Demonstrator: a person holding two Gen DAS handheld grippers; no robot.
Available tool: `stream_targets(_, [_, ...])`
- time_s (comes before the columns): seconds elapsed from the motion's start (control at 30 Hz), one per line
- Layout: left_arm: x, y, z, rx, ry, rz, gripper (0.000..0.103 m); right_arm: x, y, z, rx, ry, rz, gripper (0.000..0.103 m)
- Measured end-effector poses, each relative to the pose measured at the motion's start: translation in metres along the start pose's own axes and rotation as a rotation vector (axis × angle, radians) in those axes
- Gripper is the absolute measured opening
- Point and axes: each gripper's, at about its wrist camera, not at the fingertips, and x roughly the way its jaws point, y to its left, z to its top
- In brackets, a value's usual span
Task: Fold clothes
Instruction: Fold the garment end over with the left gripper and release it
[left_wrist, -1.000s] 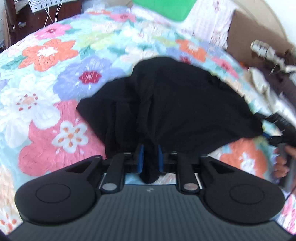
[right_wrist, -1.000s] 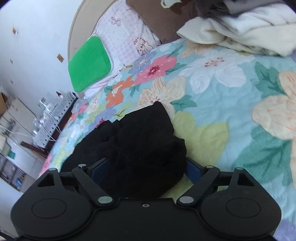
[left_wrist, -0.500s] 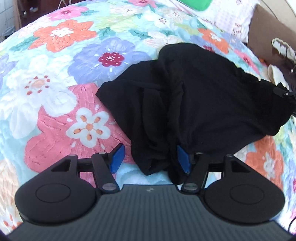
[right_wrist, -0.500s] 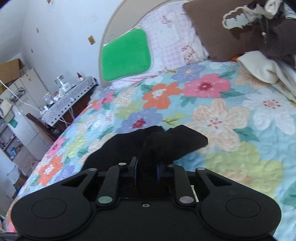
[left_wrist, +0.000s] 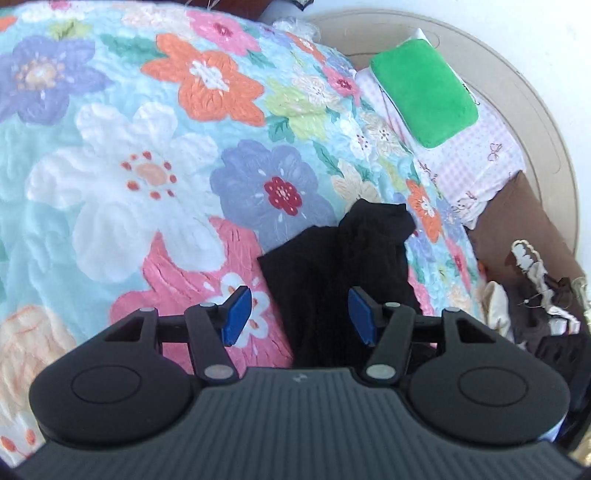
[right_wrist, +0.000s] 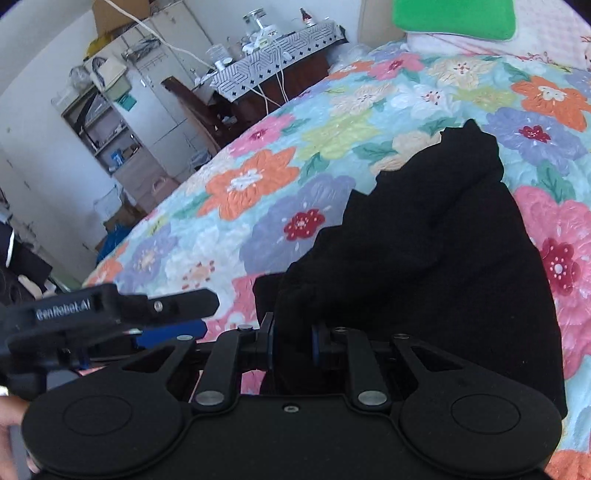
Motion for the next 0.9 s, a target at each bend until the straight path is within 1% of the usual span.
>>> stream_targets(0.07, [0.001, 0.0, -0.001, -0.008, -0.001, -0.019, 0.056, -0.002, -0.001, -0.007, -0.01, -0.002, 0.0, 0.021])
stream_targets(0.13, [-0.003, -0.01, -0.002, 0.032, -0.03, -0.009, 0.056, -0.009, 0.0, -0.006, -0.03, -0.011, 0.019, 0.021])
stream_targets(0.17, [-0.003, -0.013, -0.002, 0.045, -0.031, -0.017, 0.056, -0.013, 0.002, -0.004, -0.051, -0.014, 0.029, 0.021])
stream_targets(0.23, [-0.001, -0.02, -0.002, 0.061, -0.01, -0.056, 0.056, -0.014, 0.016, 0.0, -0.11, 0.002, 0.035, 0.021])
stream_targets(0.27, [0.0, -0.022, -0.003, 0.058, -0.006, -0.061, 0.056, -0.013, 0.022, 0.002, -0.132, 0.016, 0.033, 0.021])
stream_targets(0.37, [-0.002, -0.026, -0.005, 0.079, -0.009, -0.045, 0.056, 0.0, 0.036, -0.005, -0.14, 0.063, -0.025, 0.021])
stream_targets(0.47, [-0.003, -0.029, -0.006, 0.102, -0.005, -0.033, 0.057, 0.001, 0.04, -0.016, -0.152, 0.042, -0.041, 0.021])
stream_targets(0.57, [0.001, -0.03, -0.007, 0.127, 0.02, -0.019, 0.058, -0.009, 0.033, -0.024, -0.095, 0.047, 0.014, 0.024])
stream_targets(0.6, [0.004, -0.031, -0.008, 0.137, 0.026, -0.005, 0.058, -0.015, 0.029, -0.026, -0.055, 0.059, 0.05, 0.024])
stream_targets(0.67, [0.007, -0.035, -0.009, 0.166, 0.03, 0.042, 0.056, -0.029, 0.019, -0.033, 0.026, 0.075, 0.127, 0.024])
stream_targets(0.7, [0.008, -0.039, -0.011, 0.188, 0.03, 0.077, 0.056, -0.038, 0.014, -0.039, 0.057, 0.078, 0.147, 0.024])
stream_targets(0.73, [0.009, -0.044, -0.012, 0.222, 0.031, 0.094, 0.056, -0.048, 0.011, -0.044, 0.065, 0.067, 0.131, 0.024])
stream_targets(0.77, [0.009, -0.048, -0.014, 0.259, 0.029, 0.094, 0.056, -0.058, 0.008, -0.048, 0.069, 0.054, 0.111, 0.024])
stream_targets(0.83, [0.012, -0.054, -0.016, 0.3, 0.029, 0.099, 0.057, -0.078, -0.001, -0.053, 0.051, 0.005, 0.027, 0.024])
stream_targets(0.9, [0.021, -0.058, -0.015, 0.326, 0.034, 0.102, 0.058, -0.089, -0.019, -0.05, 0.103, -0.022, -0.055, 0.026])
